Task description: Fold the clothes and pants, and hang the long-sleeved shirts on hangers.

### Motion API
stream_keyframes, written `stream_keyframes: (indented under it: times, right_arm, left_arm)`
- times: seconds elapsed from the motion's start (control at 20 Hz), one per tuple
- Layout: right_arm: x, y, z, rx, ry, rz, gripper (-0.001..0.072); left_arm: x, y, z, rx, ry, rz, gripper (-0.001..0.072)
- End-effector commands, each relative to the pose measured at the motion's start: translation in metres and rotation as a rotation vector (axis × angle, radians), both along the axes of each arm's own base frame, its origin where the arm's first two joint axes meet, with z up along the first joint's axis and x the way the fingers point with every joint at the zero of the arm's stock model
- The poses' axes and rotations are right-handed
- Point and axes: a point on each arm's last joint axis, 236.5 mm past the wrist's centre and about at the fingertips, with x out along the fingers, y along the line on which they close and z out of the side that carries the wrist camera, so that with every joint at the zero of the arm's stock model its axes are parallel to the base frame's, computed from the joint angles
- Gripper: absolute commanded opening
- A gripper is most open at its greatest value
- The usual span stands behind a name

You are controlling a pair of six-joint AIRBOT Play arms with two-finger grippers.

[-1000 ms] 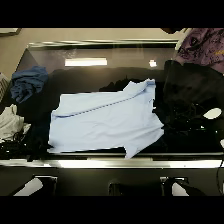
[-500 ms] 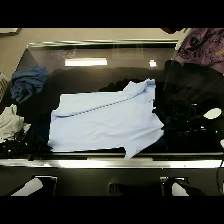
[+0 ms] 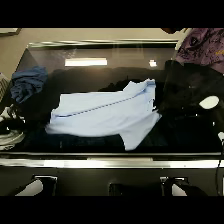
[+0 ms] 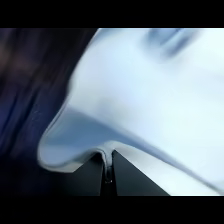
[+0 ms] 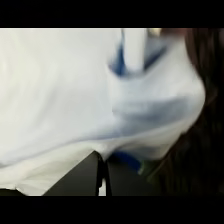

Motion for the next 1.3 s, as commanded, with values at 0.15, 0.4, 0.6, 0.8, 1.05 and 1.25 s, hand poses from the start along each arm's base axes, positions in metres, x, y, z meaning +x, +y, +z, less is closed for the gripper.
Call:
stream_keyframes:
  times: [0.15,0.4,0.6,0.8,1.05,1.25]
  right_arm:
    - [0.096,-0.039,0.246,-0.254,-0.612,-0.103,0.0027]
    - [0.010,-0.047,0.454,-0.382,-1.010,-0.156,0.0028]
    - [-0.107,-0.045,0.525,-0.399,-1.215,-0.236,0.0028]
    - [-0.190,-0.053,0.552,-0.406,-1.318,-0.333,0.0028]
    - [-0.159,-0.056,0.529,-0.314,-1.197,-0.363,0.0028]
    - [-0.034,-0.051,0.385,-0.263,-0.695,-0.265,0.0028]
  left_arm:
    - [0.126,0.024,0.316,0.271,-0.722,0.036,0.0020]
    - [0.044,0.008,0.524,0.500,-1.115,0.042,0.0021]
    - [-0.045,0.003,0.564,0.550,-1.188,0.178,0.0021]
    - [-0.105,0.024,0.546,0.609,-1.088,0.340,0.0021]
    - [-0.093,0.037,0.510,0.622,-0.937,0.330,0.0021]
    - [-0.005,0.024,0.393,0.506,-0.621,0.036,0.0021]
